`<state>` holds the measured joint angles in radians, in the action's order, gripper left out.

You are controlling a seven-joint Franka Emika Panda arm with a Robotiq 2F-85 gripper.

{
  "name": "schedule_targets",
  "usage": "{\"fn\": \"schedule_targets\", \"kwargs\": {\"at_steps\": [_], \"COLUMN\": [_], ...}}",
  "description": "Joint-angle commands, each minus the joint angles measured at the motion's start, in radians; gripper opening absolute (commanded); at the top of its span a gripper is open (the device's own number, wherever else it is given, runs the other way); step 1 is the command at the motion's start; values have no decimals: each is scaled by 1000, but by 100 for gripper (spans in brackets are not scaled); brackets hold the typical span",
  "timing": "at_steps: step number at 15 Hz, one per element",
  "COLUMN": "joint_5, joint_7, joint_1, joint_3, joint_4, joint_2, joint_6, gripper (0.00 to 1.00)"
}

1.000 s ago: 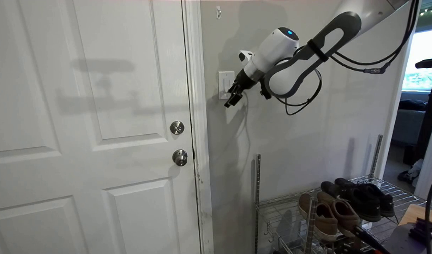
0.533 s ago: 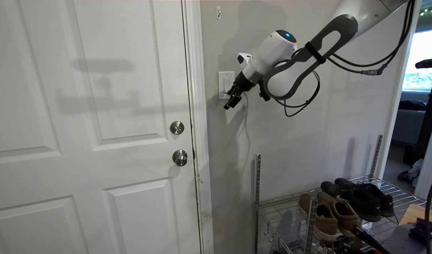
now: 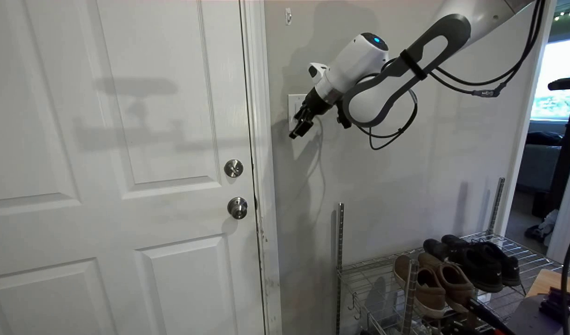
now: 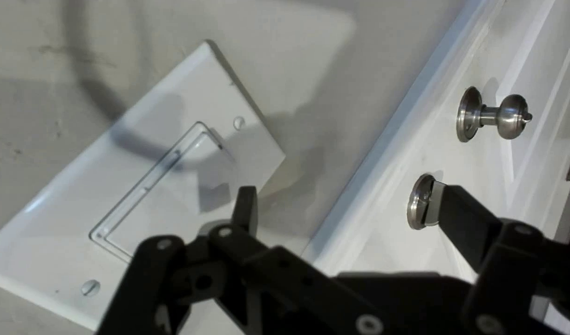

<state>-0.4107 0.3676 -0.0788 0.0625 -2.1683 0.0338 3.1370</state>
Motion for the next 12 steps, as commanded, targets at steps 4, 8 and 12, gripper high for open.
{"fn": "schedule_targets", "kwargs": {"at_steps": [4, 8, 12], "joint_5": [-26, -30, -4], "joint_7": [-7, -11, 7], "joint_1": [-3, -4, 0], "joint_3": [-5, -8, 4], "joint_4": [36, 32, 10], "joint_2": [13, 14, 12], "joint_6": [-20, -18, 0], "gripper": [100, 100, 100]}}
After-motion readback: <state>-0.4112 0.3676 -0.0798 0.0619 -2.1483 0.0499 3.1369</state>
